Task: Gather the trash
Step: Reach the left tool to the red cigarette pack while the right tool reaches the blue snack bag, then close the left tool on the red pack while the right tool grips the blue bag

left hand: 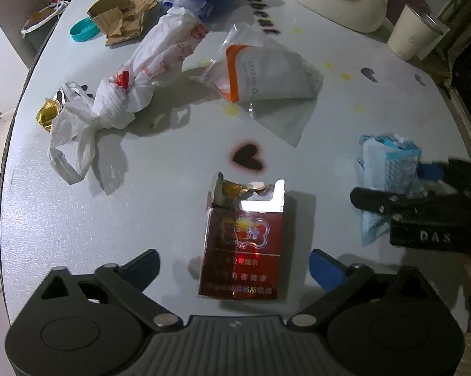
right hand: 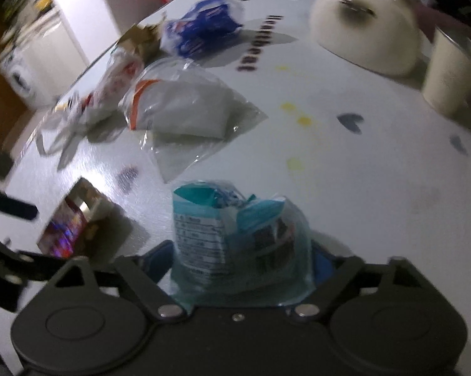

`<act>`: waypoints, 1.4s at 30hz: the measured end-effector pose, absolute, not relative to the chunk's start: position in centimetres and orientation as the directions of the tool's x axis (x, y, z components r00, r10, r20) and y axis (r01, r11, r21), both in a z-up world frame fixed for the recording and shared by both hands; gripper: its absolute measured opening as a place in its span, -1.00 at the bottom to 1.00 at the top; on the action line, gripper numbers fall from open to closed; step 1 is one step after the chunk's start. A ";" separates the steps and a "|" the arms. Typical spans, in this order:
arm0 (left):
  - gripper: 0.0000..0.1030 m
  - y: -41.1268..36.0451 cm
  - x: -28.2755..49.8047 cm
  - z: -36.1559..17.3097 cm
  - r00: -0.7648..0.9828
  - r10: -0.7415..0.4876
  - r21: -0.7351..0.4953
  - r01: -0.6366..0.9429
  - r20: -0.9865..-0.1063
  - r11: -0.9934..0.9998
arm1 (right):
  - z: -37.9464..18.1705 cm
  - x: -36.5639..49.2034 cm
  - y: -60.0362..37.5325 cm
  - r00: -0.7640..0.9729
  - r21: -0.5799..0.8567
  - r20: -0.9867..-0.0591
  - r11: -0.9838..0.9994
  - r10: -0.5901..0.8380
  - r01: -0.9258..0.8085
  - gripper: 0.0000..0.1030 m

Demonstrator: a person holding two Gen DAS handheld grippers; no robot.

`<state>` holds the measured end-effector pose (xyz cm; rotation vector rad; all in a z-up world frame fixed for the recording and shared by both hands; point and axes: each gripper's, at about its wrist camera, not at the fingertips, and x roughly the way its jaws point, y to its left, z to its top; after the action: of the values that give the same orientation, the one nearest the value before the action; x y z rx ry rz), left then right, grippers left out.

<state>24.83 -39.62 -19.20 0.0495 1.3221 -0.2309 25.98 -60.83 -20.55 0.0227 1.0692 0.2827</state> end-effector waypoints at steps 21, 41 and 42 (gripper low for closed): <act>0.08 -37.9 22.4 -18.0 0.298 -0.190 -0.137 0.188 -0.935 0.973 | -17.3 19.5 -58.8 0.520 0.185 -0.836 0.982 0.176 -0.035 0.37; 0.07 -33.2 19.4 -10.2 0.552 -0.174 -0.140 0.103 -0.816 0.985 | -11.2 17.9 -57.0 0.665 0.152 -0.734 0.988 0.133 -0.030 0.36; 0.07 -32.9 19.3 -9.9 0.561 -0.170 -0.137 0.102 -0.810 0.985 | -10.9 17.8 -56.9 0.672 0.150 -0.729 0.988 0.131 -0.030 0.36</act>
<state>19.27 -32.91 -9.89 -0.0773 0.9617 -0.1603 17.82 -56.87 -10.89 0.1291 0.8296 0.0906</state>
